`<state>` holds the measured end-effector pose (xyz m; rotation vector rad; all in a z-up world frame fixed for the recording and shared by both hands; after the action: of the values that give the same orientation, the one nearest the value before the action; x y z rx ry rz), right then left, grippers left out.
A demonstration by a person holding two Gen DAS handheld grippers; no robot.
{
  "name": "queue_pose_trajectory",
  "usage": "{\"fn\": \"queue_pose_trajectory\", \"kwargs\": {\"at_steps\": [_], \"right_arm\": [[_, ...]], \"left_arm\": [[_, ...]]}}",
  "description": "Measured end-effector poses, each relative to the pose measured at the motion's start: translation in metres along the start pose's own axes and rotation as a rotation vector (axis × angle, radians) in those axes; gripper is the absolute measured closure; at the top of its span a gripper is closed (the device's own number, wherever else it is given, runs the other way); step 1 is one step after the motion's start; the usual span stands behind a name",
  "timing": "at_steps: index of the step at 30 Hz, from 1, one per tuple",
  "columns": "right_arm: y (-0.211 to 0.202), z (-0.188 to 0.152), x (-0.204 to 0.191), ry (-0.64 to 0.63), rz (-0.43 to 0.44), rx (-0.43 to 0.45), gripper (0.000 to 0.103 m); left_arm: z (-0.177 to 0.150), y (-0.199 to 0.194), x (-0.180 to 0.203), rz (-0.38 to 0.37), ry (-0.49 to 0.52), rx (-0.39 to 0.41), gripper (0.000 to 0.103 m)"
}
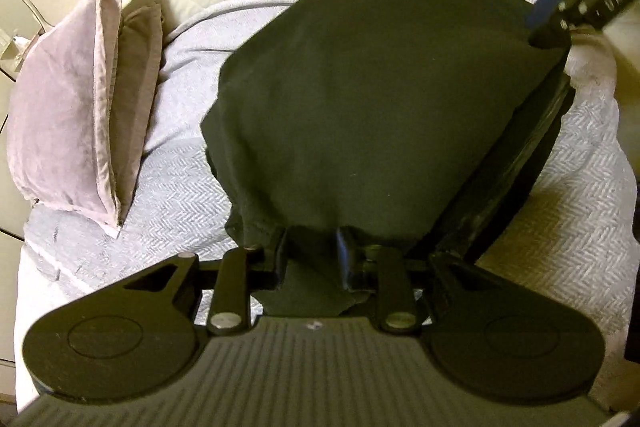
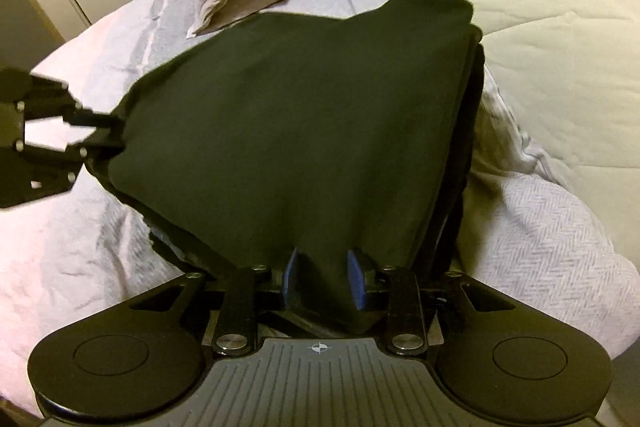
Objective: Fold clothes
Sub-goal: 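Press the sweater flat on the stack and open both grippers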
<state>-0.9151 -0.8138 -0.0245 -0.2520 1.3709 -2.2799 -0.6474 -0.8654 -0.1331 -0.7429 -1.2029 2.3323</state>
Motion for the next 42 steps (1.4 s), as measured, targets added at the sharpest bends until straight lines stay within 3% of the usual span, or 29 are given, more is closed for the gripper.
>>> {"fn": "queue_pose_trajectory", "kwargs": {"at_steps": [5, 10, 16, 19, 23, 26, 31, 34, 38, 42], "right_arm": [[-0.017, 0.034, 0.014, -0.025, -0.03, 0.099, 0.072], [0.004, 0.077, 0.04, -0.066, -0.088, 0.156, 0.071], [0.064, 0.097, 0.09, -0.018, -0.051, 0.081, 0.071], [0.059, 0.101, 0.09, -0.012, -0.061, 0.091, 0.071], [0.024, 0.084, 0.068, -0.005, -0.056, 0.156, 0.071], [0.009, 0.059, 0.048, 0.057, 0.003, 0.171, 0.07], [0.025, 0.015, 0.019, 0.079, 0.076, 0.051, 0.065], [0.009, 0.011, 0.017, 0.096, 0.065, 0.07, 0.063], [0.007, -0.001, 0.017, 0.086, 0.055, 0.065, 0.051], [-0.004, -0.009, 0.015, 0.111, 0.037, 0.071, 0.05]], "left_arm": [[0.015, -0.013, -0.003, 0.022, -0.02, 0.026, 0.08], [0.023, 0.005, -0.002, 0.022, -0.051, -0.017, 0.08], [0.016, 0.009, 0.013, 0.063, 0.03, -0.022, 0.08], [0.019, 0.009, 0.004, 0.05, -0.031, -0.054, 0.079], [0.017, -0.011, -0.003, 0.051, -0.119, -0.01, 0.078], [0.01, -0.011, -0.007, 0.033, -0.19, -0.034, 0.078], [0.001, 0.001, -0.005, 0.019, -0.229, -0.067, 0.078], [0.0, -0.009, -0.003, 0.035, -0.232, -0.054, 0.077], [-0.003, -0.014, 0.001, 0.064, -0.263, -0.058, 0.071], [-0.005, -0.026, 0.003, 0.095, -0.292, -0.059, 0.064]]}}
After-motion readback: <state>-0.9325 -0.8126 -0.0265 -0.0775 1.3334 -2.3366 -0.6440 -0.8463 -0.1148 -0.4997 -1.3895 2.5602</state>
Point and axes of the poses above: each gripper's, at about its wrist camera, not at the fingertips, and y roughly the way its jaws point, x to its right, z to its top, the point moved 1 cm from there along y, roughly the way its jaws point, and after that the axes turned 14 degrees about -y, right-handed, at the moved point
